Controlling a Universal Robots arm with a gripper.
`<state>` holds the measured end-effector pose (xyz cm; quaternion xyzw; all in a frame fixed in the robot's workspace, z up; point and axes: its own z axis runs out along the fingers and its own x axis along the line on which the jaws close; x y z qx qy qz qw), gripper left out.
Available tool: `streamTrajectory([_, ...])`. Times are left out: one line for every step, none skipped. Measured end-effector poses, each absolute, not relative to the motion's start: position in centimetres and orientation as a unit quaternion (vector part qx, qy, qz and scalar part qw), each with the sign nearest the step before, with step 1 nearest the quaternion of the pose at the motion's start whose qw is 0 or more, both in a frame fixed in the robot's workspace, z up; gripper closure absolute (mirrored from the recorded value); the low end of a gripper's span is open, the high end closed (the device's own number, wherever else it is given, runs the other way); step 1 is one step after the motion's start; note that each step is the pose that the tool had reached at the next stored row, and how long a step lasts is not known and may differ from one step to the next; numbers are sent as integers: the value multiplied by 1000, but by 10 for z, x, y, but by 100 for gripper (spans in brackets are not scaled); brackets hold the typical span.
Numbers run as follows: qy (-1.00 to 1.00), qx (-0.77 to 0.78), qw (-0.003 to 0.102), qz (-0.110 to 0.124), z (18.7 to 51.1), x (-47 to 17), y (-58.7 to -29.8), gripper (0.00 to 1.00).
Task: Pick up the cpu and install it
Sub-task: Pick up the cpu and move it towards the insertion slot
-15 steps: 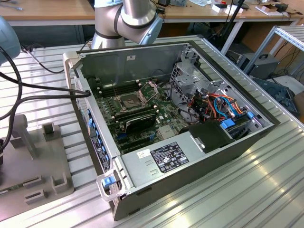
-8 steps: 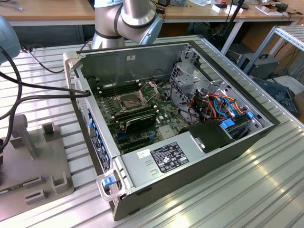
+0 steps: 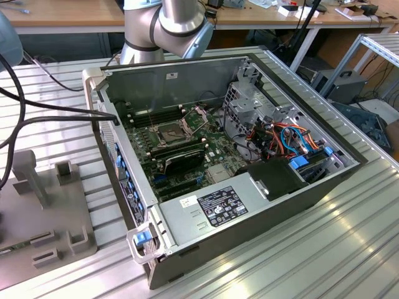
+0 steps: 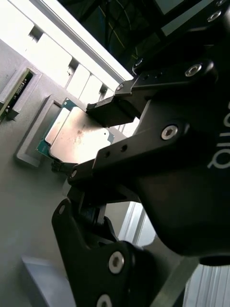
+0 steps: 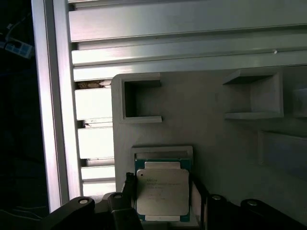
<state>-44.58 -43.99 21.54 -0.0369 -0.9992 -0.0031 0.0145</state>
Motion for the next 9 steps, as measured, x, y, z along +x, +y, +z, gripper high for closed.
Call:
streamTrajectory([-999,-37,14,-3,217,-446,-440,45])
streamTrajectory([-999,-37,14,-3,220,-446,-440,45])
streamTrajectory([-999,-37,14,-3,222,-446,-440,45])
streamTrajectory([-999,-37,14,-3,224,-446,-440,45])
streamTrajectory([-999,-37,14,-3,226,-446,-440,45])
streamTrajectory([-999,-37,14,-3,229,-446,-440,45])
streamTrajectory([-999,-37,14,-3,232,-446,-440,45])
streamTrajectory([-999,-37,14,-3,237,-446,-440,45])
streamTrajectory([-999,-37,14,-3,242,-446,-440,45])
